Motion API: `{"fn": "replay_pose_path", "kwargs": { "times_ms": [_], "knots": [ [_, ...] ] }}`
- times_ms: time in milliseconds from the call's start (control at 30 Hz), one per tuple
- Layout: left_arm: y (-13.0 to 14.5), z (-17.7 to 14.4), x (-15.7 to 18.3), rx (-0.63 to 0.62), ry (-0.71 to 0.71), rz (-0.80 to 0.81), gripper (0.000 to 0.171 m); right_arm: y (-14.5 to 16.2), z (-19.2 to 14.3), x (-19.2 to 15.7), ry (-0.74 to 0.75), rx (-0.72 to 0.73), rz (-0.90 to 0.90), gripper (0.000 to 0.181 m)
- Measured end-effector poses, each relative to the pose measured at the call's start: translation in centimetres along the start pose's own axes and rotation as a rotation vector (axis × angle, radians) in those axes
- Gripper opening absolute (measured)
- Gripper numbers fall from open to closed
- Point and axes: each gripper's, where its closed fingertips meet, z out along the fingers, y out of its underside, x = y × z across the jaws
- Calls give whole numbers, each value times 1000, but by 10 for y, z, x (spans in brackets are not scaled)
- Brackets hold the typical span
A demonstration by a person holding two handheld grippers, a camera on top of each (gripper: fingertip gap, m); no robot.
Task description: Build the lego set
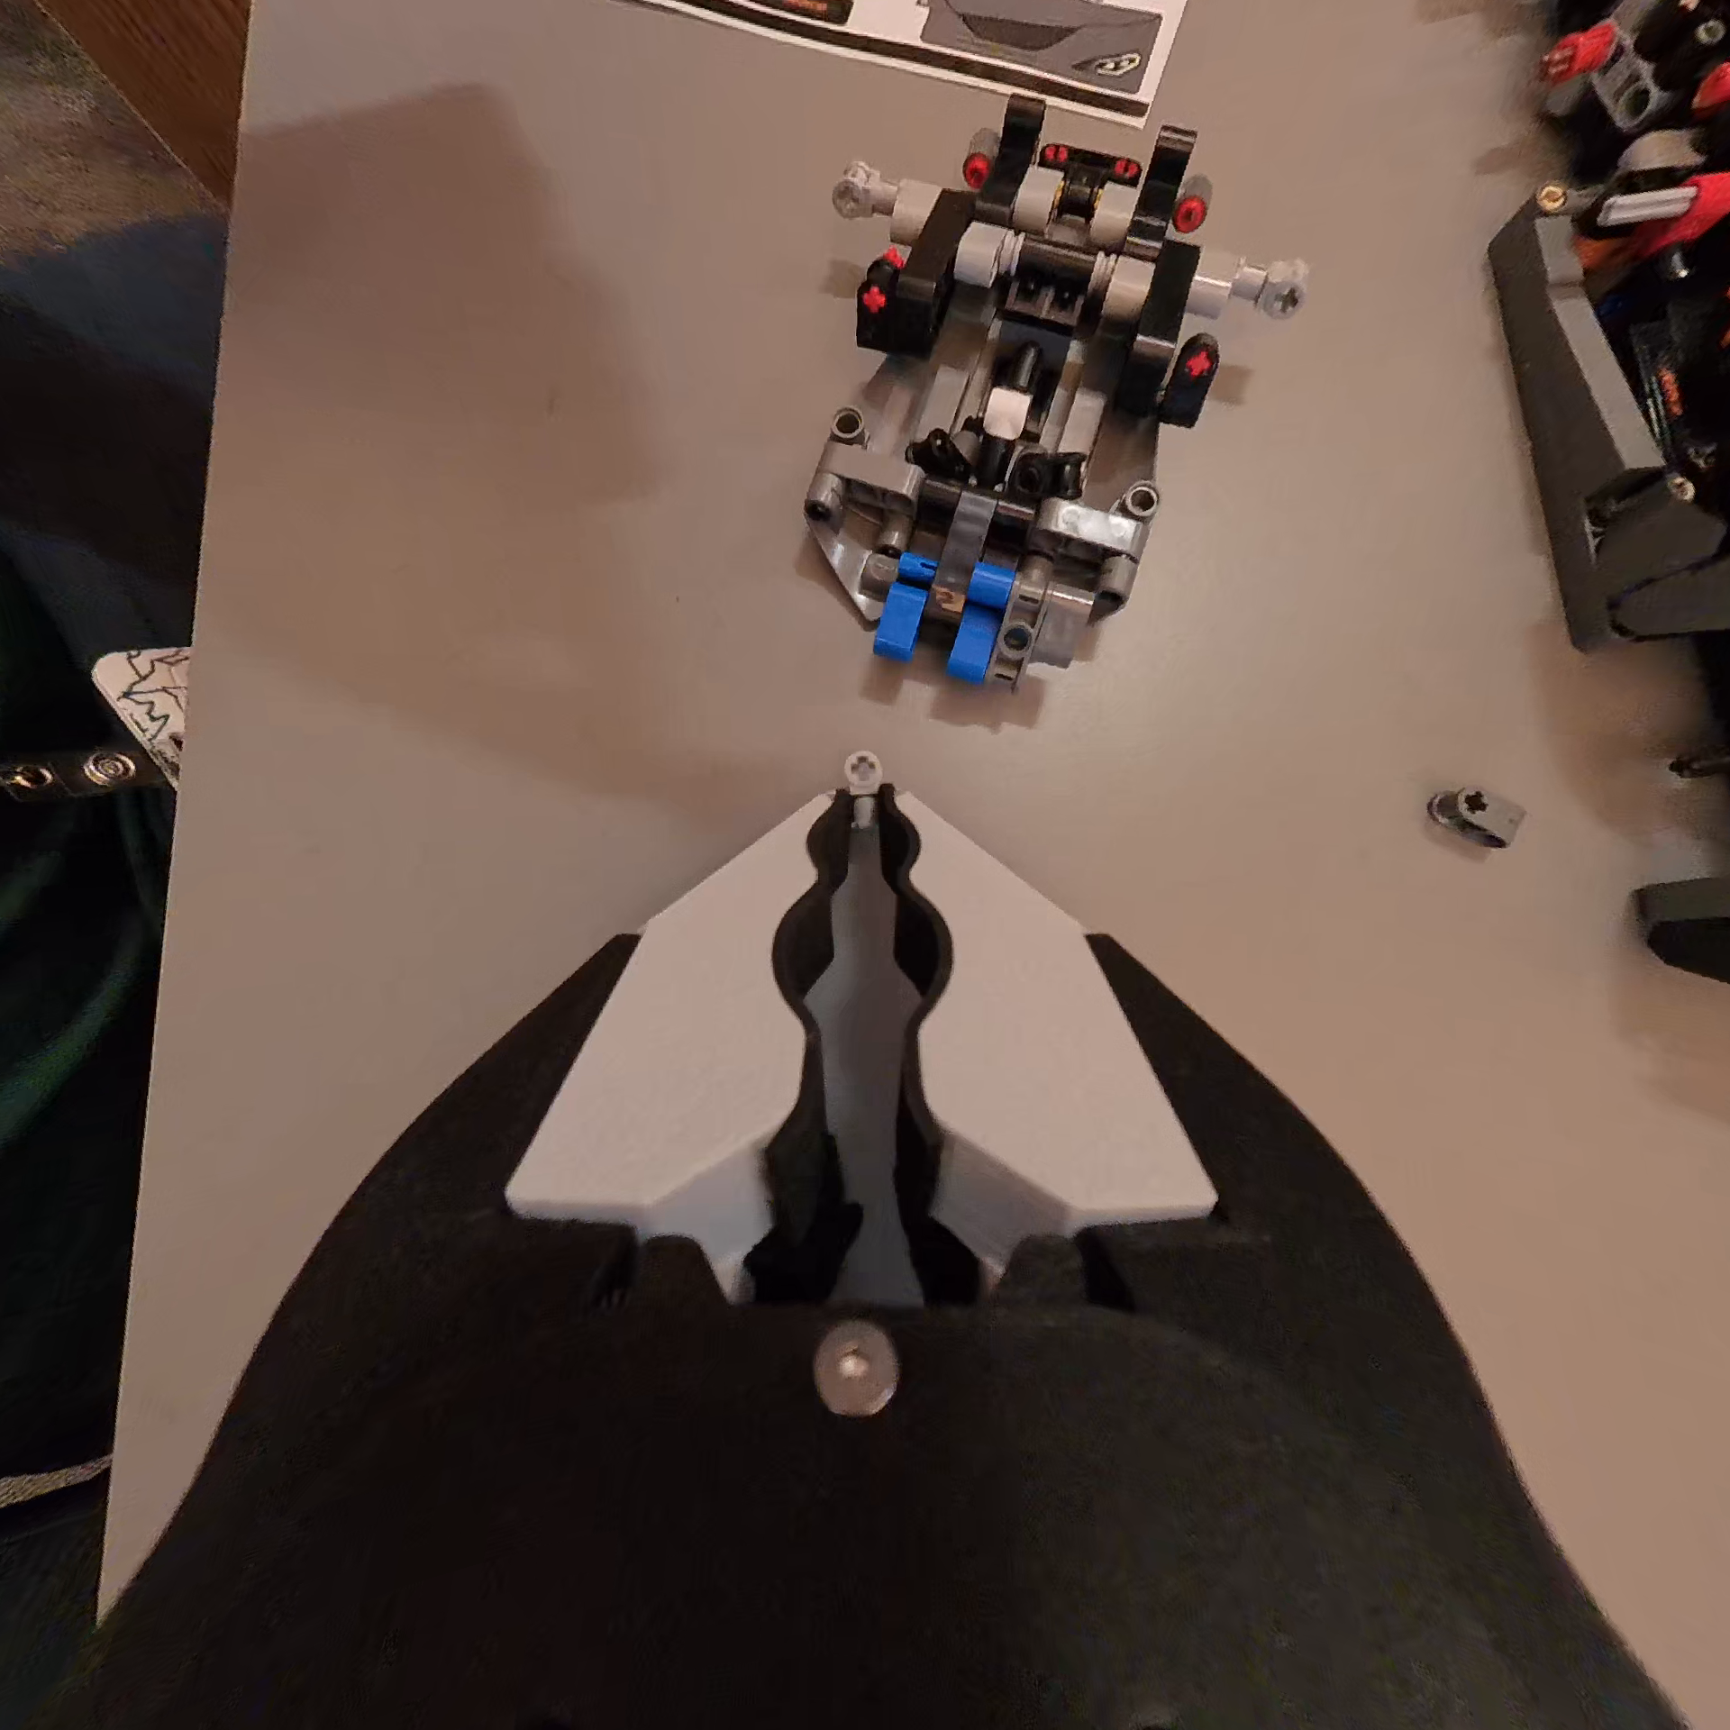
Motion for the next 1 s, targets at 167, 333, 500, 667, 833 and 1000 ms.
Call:
{"fn": "replay_pose_path", "kwargs": {
  "times_ms": [167, 333, 500, 667, 833, 1000],
  "knots": [
    [-3, 0, -2, 7, -7, 5, 2, -17, -17, 4, 21, 63, -30, 3],
    [-8, 3, -4, 25, -15, 11, 2, -43, -42, 13, 47, 157, -42, 3],
    [-11, 8, -5, 37, -22, 10, 2, -69, -65, 26, 71, 268, -24, 3],
    [-12, 17, -4, 42, -13, 0, 2, -79, -74, 35, 94, 349, 13, 3],
    [-12, 20, -6, 43, -10, -10, 2, -76, -76, 42, 110, 364, 29, 3],
    [-12, 17, -8, 54, -14, -41, 2, -74, -74, 43, 107, 372, 33, 3]
  ]
}}
